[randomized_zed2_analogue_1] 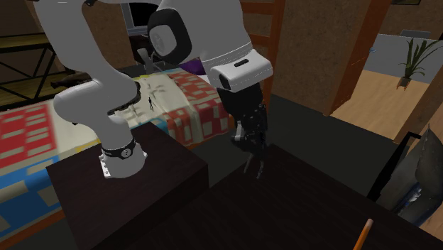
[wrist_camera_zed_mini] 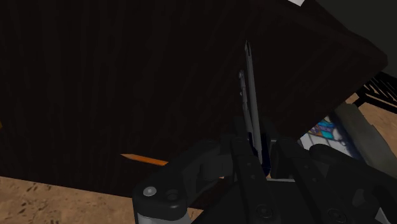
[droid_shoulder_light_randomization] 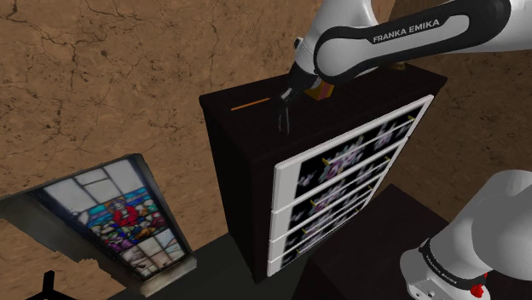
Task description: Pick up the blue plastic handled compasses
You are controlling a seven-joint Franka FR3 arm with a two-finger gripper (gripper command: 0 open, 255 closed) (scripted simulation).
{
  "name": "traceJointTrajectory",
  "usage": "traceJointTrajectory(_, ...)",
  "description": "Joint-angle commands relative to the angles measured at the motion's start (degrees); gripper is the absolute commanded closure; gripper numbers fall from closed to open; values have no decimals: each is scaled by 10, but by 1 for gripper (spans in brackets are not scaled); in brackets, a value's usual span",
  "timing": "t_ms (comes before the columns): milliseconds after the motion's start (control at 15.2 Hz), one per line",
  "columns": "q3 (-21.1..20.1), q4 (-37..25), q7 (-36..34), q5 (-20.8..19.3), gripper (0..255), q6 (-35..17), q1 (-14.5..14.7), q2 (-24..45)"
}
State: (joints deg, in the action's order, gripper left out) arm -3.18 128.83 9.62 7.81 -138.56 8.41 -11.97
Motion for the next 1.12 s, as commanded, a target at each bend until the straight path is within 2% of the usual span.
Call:
traceJointTrajectory(0,0,0,0,0,255,0,0,0)
traceJointTrajectory(132,0,1,1,0,255,0,0,0)
traceJointTrajectory(1056,2,-87,-12,-9,255,108,-3,-22)
